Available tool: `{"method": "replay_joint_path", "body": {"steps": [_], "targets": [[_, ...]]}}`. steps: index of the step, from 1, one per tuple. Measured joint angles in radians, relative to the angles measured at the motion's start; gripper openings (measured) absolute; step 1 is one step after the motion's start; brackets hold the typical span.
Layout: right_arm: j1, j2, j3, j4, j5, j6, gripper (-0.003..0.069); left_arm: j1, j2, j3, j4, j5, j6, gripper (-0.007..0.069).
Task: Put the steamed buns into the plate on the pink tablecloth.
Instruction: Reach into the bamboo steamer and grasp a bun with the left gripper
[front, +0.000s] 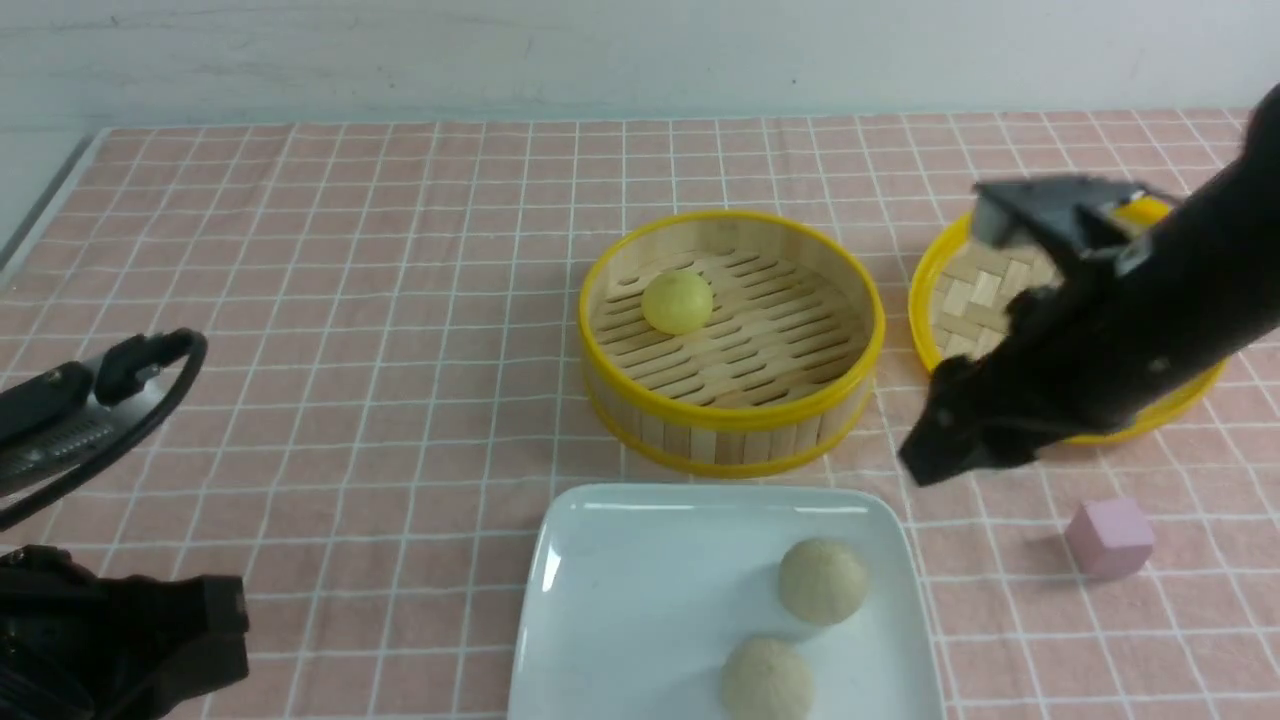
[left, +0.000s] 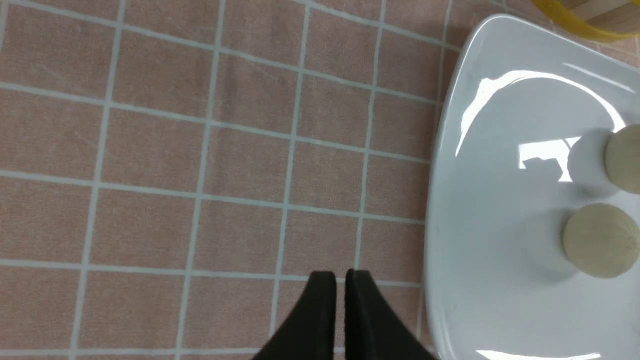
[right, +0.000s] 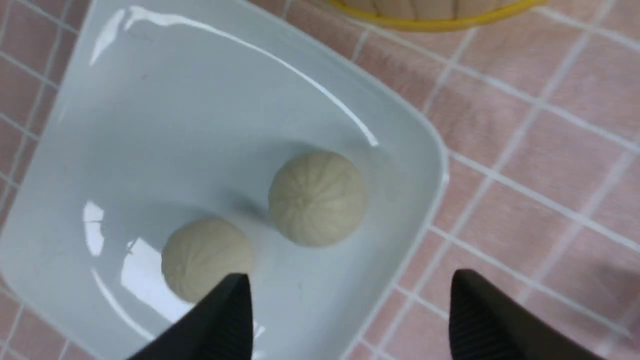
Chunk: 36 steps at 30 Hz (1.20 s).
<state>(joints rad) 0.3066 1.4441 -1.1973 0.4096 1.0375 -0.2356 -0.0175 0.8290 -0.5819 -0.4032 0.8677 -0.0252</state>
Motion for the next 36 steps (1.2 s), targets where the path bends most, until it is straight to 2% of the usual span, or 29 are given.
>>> {"method": "replay_joint_path", "body": {"steps": [4,5,6,8,9,10,14,17,18,20,22,24,27,30,36], "targets": [[-0.091,-0.175,-0.018,-0.073,0.157,0.003,0.0314,0.0,0.011,0.0,0.007,-0.023,0.0,0.0055],[-0.12,-0.249,0.003,-0.099,0.174,0.004,0.0232,0.0,0.022,0.0,0.007,-0.037,0.0,0.0048],[-0.124,-0.271,0.012,-0.103,0.176,0.004,0.0207,0.0,0.024,0.0,0.007,-0.042,0.0,0.0047],[-0.162,-0.419,0.092,-0.128,0.189,0.004,0.0067,0.0,0.06,-0.001,0.007,-0.069,0.0,0.0021],[-0.17,-0.476,0.142,-0.132,0.18,0.004,0.0015,0.0,0.083,-0.008,0.007,-0.074,0.0,0.0011],[-0.173,-0.532,0.178,-0.132,0.169,0.004,-0.0003,0.0,0.101,-0.016,0.006,-0.075,0.001,0.0006],[-0.174,-0.674,0.312,-0.132,0.09,0.004,-0.0014,0.0,0.171,-0.076,-0.023,-0.072,0.016,0.0001],[-0.174,-0.786,0.418,-0.131,0.025,0.004,-0.0014,0.0,0.251,-0.165,-0.124,-0.057,0.09,0.0001],[-0.174,-0.835,0.471,-0.131,0.002,0.004,-0.0014,-0.004,0.294,-0.227,-0.213,-0.053,0.155,0.0001],[-0.174,-0.854,0.494,-0.131,-0.005,0.004,-0.0014,-0.015,0.313,-0.261,-0.249,-0.055,0.189,0.0001],[-0.174,-0.874,0.527,-0.135,-0.005,0.004,-0.0013,-0.06,0.365,-0.33,-0.32,-0.075,0.227,0.0001],[-0.174,-0.875,0.553,-0.142,-0.013,0.004,-0.0013,-0.157,0.462,-0.426,-0.354,-0.135,0.232,0.0007],[-0.174,-0.873,0.557,-0.146,-0.019,0.004,-0.0013,-0.233,0.549,-0.505,-0.34,-0.177,0.217,0.0036],[-0.174,-0.873,0.557,-0.146,-0.036,0.004,-0.001,-0.318,0.67,-0.634,-0.277,-0.185,0.169,0.0099],[-0.174,-0.873,0.557,-0.154,-0.073,0.004,-0.0005,-0.434,0.923,-0.909,-0.053,-0.165,0.025,0.0286]]}}
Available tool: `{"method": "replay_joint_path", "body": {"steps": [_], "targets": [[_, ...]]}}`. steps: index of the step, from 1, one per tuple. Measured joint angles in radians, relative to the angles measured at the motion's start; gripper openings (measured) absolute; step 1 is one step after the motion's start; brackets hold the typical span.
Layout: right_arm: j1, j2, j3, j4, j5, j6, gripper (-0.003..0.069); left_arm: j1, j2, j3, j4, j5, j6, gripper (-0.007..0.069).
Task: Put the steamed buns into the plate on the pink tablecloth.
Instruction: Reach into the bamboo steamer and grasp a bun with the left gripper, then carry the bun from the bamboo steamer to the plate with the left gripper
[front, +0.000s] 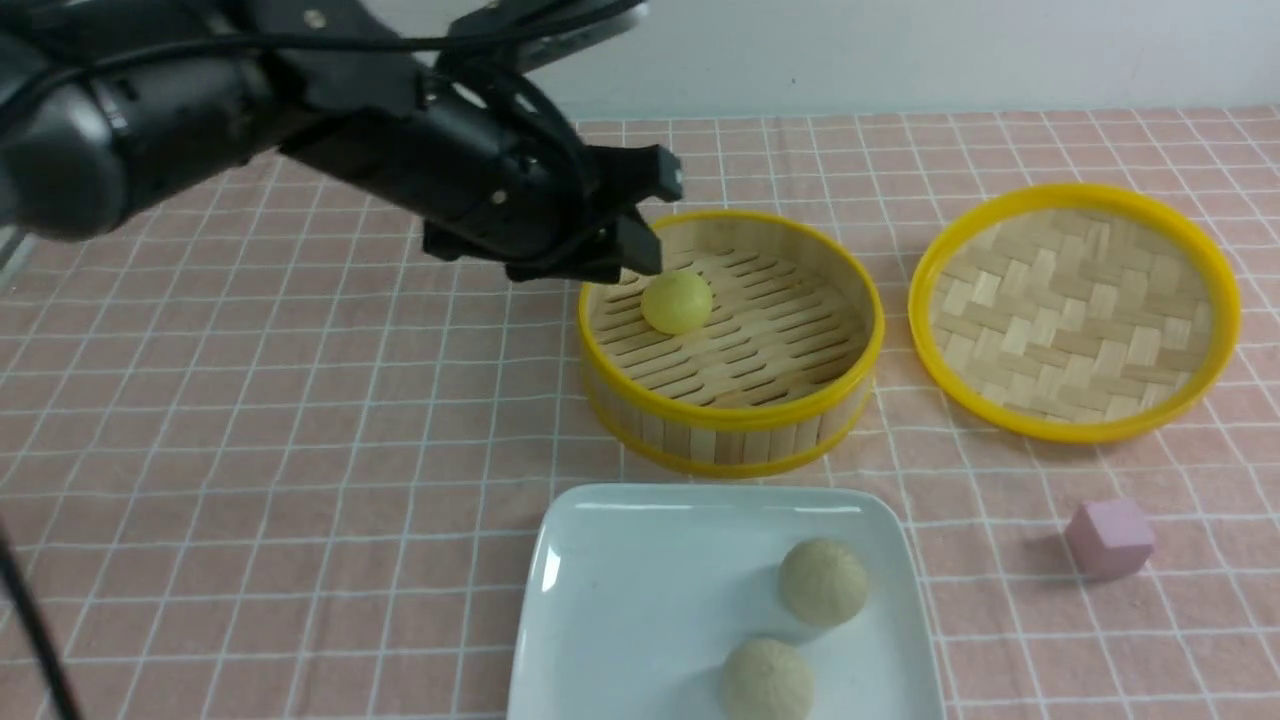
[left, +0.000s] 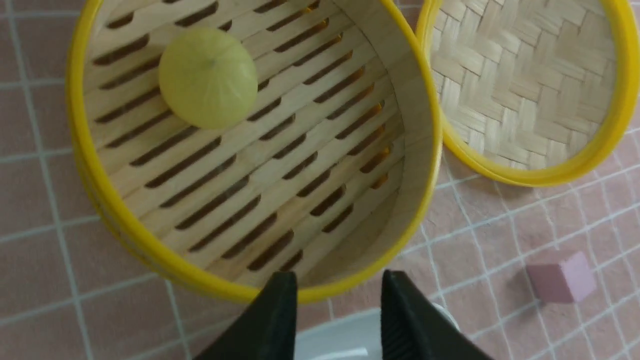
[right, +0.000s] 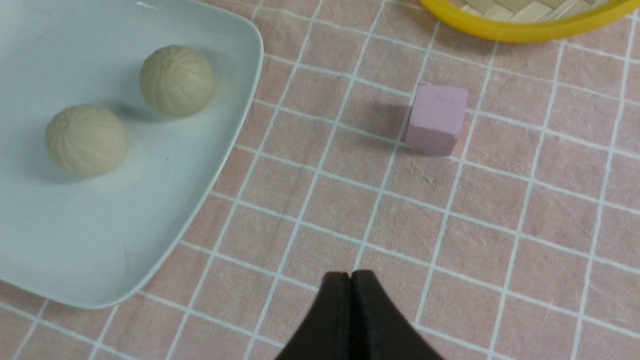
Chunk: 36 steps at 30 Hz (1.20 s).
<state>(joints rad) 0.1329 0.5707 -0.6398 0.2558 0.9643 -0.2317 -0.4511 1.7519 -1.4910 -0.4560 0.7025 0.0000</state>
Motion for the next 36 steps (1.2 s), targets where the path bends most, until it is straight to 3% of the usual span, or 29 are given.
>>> {"method": "replay_joint_path", "body": {"steps": [4,7,15,19,22,23,26,33,36], "targets": [[0.0,0.0,0.0,0.0,-0.002,0.0,-0.0005,-0.048,0.149,-0.19,0.183,0.003,-0.056,0.0369],[0.0,0.0,0.0,0.0,-0.002,0.0,-0.0004,-0.062,0.245,-0.282,0.301,-0.006,-0.063,0.0381],[0.0,0.0,0.0,-0.002,-0.006,0.0,0.0001,-0.063,0.42,-0.35,0.379,-0.09,-0.07,0.0358],[0.0,0.0,0.0,-0.003,-0.007,0.0,0.0003,-0.063,0.476,-0.35,0.362,-0.158,-0.07,0.0277],[0.0,0.0,0.0,-0.003,-0.022,0.0,0.0005,-0.063,0.488,-0.359,0.357,-0.167,-0.073,0.0108],[0.0,0.0,0.0,-0.003,-0.022,0.0,0.0005,-0.063,0.487,-0.36,0.357,-0.165,-0.075,0.0089],[0.0,0.0,0.0,-0.003,-0.026,0.0,0.0008,-0.063,0.452,-0.385,0.336,-0.076,-0.09,0.0025],[0.0,0.0,0.0,-0.003,-0.028,0.0,0.0015,-0.063,0.246,-0.474,0.32,0.192,-0.092,0.0021],[0.0,0.0,0.0,-0.005,-0.028,0.0,0.002,-0.063,0.105,-0.491,0.318,0.406,-0.084,0.0021]]}}
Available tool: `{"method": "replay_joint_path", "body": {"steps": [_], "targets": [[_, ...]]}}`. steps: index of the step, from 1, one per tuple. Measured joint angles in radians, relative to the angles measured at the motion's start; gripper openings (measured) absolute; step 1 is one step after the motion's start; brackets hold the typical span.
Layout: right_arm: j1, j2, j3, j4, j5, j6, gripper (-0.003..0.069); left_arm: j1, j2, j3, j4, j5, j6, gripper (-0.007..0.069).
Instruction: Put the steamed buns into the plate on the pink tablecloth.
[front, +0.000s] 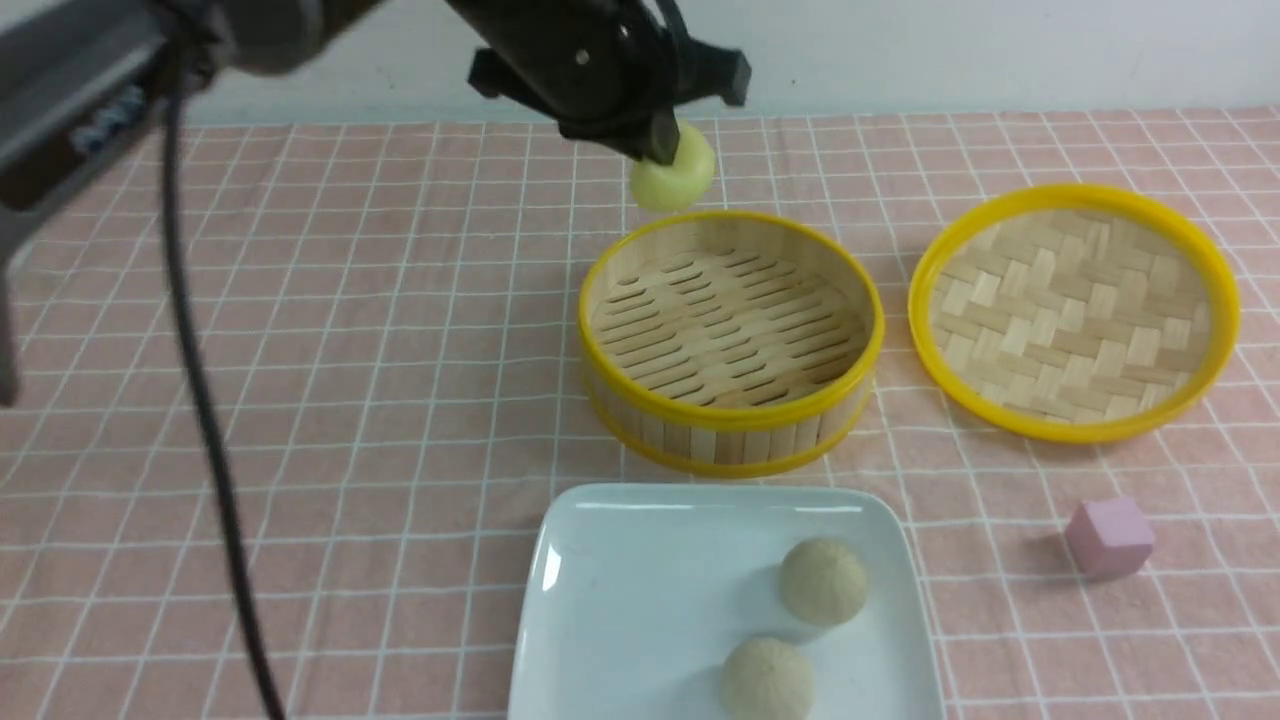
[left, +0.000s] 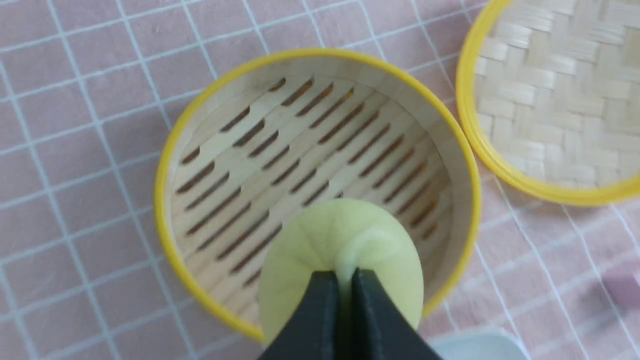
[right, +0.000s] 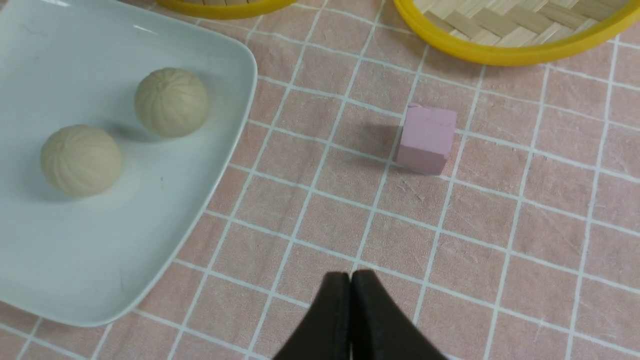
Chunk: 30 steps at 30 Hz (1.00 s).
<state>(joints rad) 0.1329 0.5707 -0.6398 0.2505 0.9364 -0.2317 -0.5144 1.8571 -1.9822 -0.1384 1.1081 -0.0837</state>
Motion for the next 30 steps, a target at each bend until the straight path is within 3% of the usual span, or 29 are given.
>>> {"method": "replay_joint_path", "body": {"steps": [5,9,14,19,23,30], "targets": [[0.0,0.0,0.0,-0.001,0.0,0.0,0.0025,-0.004,-0.097,0.1,-0.006,0.121,0.024,0.0021],[0.0,0.001,0.0,-0.001,0.0,0.0,0.0029,-0.068,-0.148,0.372,-0.006,0.113,-0.001,0.0021],[0.0,0.001,0.0,0.0,-0.001,0.0,0.0035,-0.191,-0.121,0.653,-0.01,-0.129,-0.098,0.0024],[0.0,-0.012,-0.003,0.029,0.006,0.0,0.0036,-0.238,-0.065,0.714,0.046,-0.284,-0.178,0.0047],[0.0,-0.088,-0.056,0.043,0.061,0.0,0.0041,-0.253,-0.027,0.72,0.083,-0.345,-0.216,0.0127],[0.0,-0.278,-0.157,0.006,0.15,0.007,0.0043,-0.255,-0.064,0.72,0.093,-0.37,-0.227,0.0349]]}}
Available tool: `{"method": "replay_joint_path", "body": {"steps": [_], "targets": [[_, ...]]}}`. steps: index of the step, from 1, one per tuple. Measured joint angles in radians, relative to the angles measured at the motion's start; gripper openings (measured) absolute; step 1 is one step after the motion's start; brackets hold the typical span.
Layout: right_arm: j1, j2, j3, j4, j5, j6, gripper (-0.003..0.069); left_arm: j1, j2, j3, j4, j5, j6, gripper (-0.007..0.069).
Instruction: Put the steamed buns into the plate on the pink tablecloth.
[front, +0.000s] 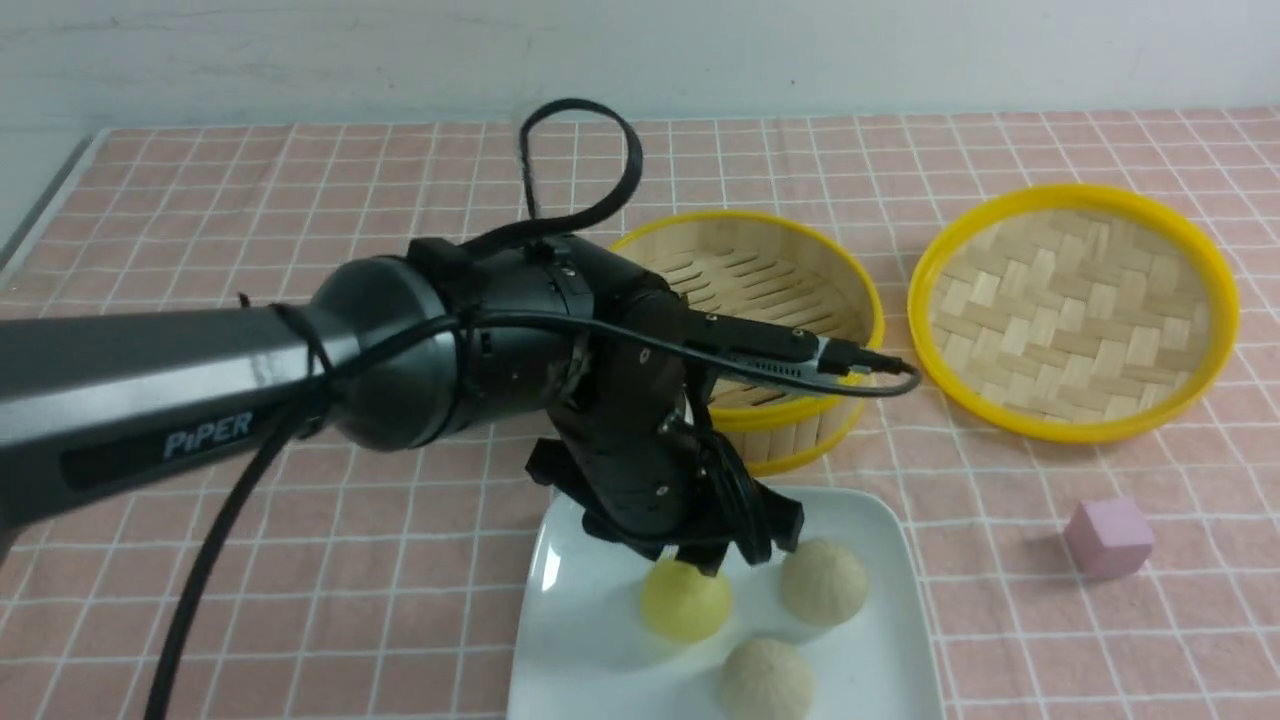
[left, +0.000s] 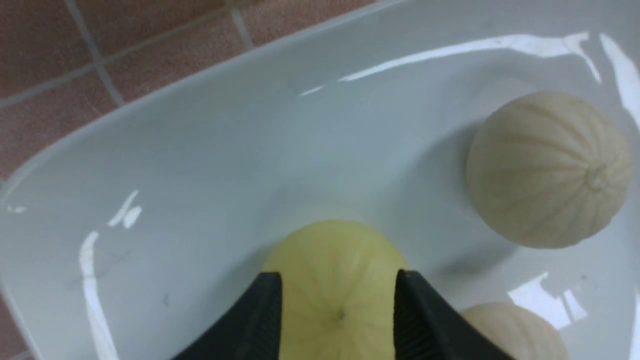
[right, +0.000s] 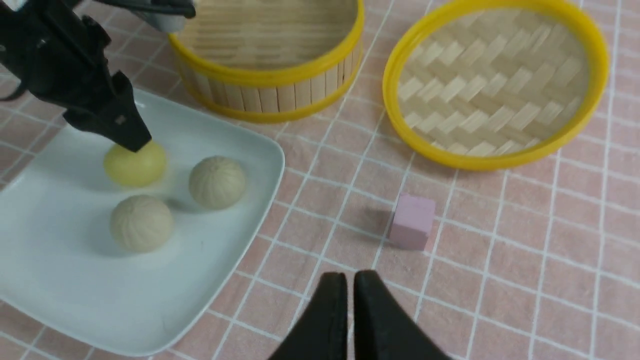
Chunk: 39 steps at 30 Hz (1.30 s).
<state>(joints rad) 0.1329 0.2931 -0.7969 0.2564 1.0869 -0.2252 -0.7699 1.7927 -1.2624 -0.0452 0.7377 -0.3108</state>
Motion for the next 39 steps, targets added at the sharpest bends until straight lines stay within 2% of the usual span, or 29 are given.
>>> {"method": "replay_joint_path", "body": {"steps": [3,5,8,9,10,13,17,31,39], "targets": [[0.0,-0.109,0.024,0.001,-0.03,0.056,0.0043,0.0,-0.044,0.0,0.023,-0.002,0.0,0.0419],[0.0,-0.166,0.084,0.007,-0.118,0.082,0.0043,0.0,-0.067,0.0,0.038,-0.002,0.0,0.0435],[0.0,-0.199,0.179,0.009,-0.247,0.085,0.0036,0.0,-0.081,0.0,0.045,-0.003,0.001,0.0442],[0.0,-0.205,0.249,0.009,-0.374,0.085,0.0017,0.0,-0.085,0.0,0.045,-0.002,0.001,0.0443],[0.0,-0.205,0.257,0.009,-0.388,0.085,0.0015,0.0,-0.085,0.0,0.045,-0.002,0.001,0.0443],[0.0,-0.205,0.376,0.009,-0.602,0.089,-0.0014,0.0,-0.085,0.001,0.045,0.004,0.001,0.0443],[0.0,-0.205,0.443,0.011,-0.735,0.09,-0.0015,0.0,-0.085,0.001,0.045,0.012,0.001,0.0443],[0.0,-0.205,0.546,0.012,-0.753,0.092,-0.0008,0.0,-0.085,0.001,0.063,0.004,0.001,0.0437],[-0.037,-0.261,0.634,-0.055,-0.759,0.092,-0.0005,0.0,-0.085,0.001,0.083,-0.003,0.001,0.0342]]}}
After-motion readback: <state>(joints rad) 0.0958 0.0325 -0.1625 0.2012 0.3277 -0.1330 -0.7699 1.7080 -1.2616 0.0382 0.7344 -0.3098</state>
